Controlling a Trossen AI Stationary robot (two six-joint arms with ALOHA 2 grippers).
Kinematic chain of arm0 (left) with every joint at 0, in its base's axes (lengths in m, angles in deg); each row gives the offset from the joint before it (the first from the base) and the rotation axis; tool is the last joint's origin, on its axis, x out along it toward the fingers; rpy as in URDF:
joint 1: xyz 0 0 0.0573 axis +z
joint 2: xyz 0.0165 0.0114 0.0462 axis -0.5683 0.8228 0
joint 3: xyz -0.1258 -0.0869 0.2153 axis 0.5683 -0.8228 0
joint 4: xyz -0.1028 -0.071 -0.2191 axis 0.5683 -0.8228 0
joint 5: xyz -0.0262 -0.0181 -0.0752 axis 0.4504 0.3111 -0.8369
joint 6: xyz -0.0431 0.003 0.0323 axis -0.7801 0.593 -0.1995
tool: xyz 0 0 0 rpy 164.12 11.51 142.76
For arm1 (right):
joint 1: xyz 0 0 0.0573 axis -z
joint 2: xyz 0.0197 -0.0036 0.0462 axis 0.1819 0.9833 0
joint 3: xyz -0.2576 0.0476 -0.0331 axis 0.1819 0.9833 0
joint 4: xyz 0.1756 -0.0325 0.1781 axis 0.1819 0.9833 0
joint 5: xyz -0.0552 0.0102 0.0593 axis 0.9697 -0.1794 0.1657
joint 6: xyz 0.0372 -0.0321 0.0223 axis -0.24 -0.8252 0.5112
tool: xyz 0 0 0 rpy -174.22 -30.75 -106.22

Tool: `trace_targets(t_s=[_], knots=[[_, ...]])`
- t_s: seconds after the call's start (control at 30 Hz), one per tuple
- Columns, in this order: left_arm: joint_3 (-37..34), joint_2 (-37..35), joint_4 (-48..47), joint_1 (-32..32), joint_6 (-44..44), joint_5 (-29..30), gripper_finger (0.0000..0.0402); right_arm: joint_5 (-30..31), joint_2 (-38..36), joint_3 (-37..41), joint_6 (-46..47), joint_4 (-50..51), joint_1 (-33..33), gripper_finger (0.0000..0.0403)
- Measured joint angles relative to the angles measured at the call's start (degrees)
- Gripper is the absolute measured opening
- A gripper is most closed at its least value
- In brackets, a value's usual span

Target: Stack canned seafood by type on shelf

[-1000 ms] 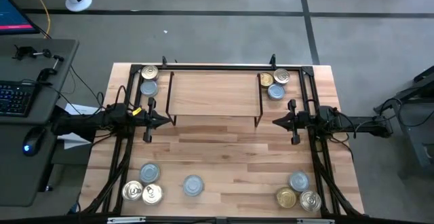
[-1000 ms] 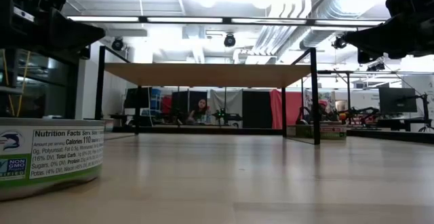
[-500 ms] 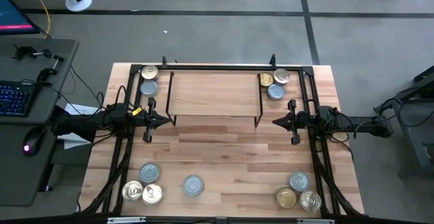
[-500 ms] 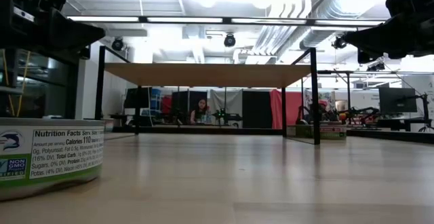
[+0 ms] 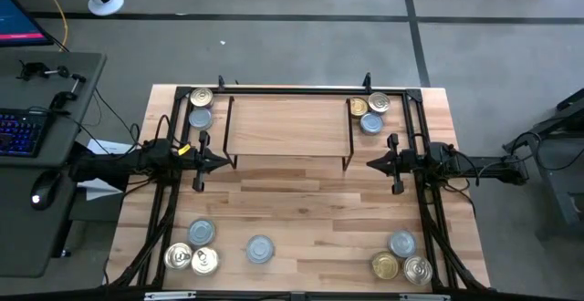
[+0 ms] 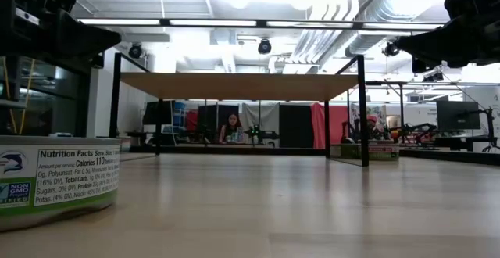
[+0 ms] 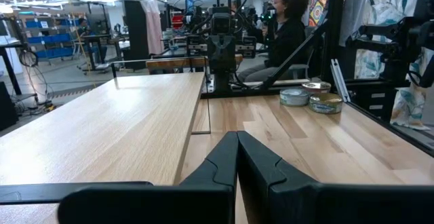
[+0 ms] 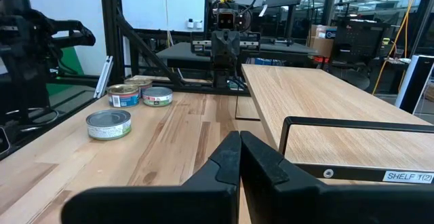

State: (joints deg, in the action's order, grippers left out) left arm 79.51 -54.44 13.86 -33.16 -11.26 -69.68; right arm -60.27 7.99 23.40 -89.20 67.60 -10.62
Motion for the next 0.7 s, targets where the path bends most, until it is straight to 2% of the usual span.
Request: trace_targets(t_s=[0.5,0.57,0.7], knots=[[0.0,0.02,0.41,0.0,1.42,0.08,0.0,0.0,-0.02,0.01,0.02,0.0,-0.02,0.0],[0.0,0.19,5.3,-0.02,3.05,1.16,0.0,0.01,0.0,0.0,0.02,-0.02,-0.01,0.0],[0.02,1.07,26.64,-0.02,-11.94,5.67,0.0,0.0,-0.02,0.01,0.02,-0.02,-0.02,0.0]])
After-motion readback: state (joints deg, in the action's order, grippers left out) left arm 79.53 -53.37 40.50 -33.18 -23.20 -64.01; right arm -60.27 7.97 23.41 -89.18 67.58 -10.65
